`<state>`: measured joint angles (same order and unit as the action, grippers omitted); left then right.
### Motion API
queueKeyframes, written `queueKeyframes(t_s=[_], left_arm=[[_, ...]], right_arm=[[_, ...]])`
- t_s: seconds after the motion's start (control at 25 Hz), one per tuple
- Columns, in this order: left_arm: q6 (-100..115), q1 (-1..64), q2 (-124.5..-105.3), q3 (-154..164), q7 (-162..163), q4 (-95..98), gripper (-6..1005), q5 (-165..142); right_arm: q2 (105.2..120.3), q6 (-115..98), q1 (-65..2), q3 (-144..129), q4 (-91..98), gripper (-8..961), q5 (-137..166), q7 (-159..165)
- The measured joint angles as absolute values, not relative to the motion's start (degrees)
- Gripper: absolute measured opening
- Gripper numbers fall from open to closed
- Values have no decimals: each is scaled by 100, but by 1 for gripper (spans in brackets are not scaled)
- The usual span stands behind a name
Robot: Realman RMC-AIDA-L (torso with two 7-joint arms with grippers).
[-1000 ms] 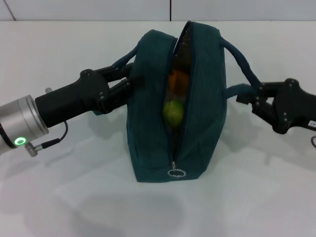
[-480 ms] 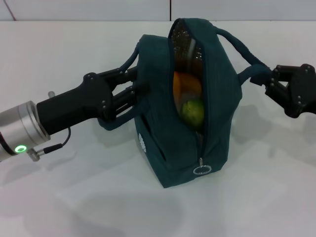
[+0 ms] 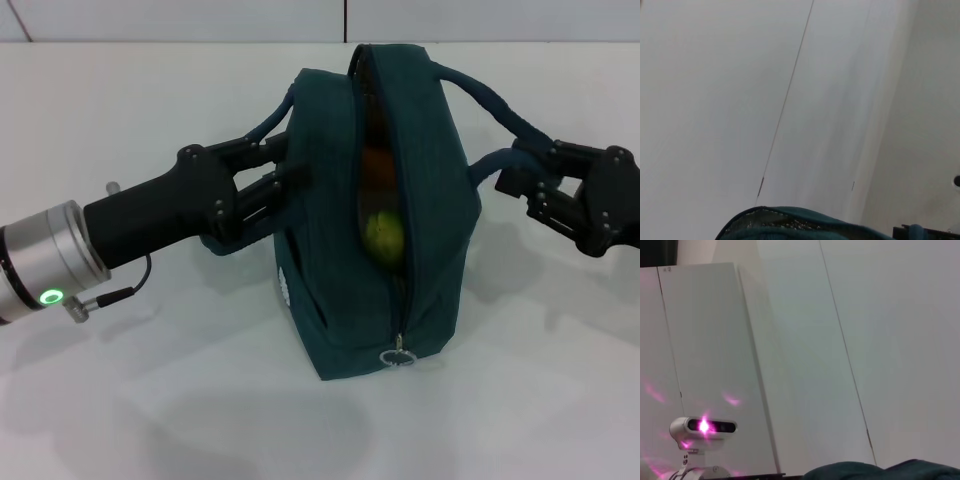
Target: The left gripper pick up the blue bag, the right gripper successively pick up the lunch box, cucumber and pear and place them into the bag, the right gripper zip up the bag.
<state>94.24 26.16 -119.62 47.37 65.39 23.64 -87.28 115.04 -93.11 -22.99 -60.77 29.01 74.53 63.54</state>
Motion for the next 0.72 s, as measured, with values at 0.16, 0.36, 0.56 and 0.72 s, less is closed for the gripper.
queueKeyframes(t_s=[0.16, 0.36, 0.56, 0.72], left_arm=[[9415, 2619, -11962, 4737, 6539, 2360, 377, -8732], [9410, 2617, -11962, 4737, 6539, 2355, 378, -8715], [9401, 2583, -11962, 4713, 6539, 2355, 379, -8704], [9401, 2603, -11962, 4720, 6530, 2355, 379, -8702]], right_arm=[[11504, -9333, -2276, -6073, 2914, 247, 7456, 6348], [11477, -9343, -2208, -6031, 2919, 506, 7446, 6344], [11410, -9709, -2149, -6070, 2961, 584, 7644, 6321], [11258, -10320, -2222, -6085, 2994, 563, 8445, 6309]])
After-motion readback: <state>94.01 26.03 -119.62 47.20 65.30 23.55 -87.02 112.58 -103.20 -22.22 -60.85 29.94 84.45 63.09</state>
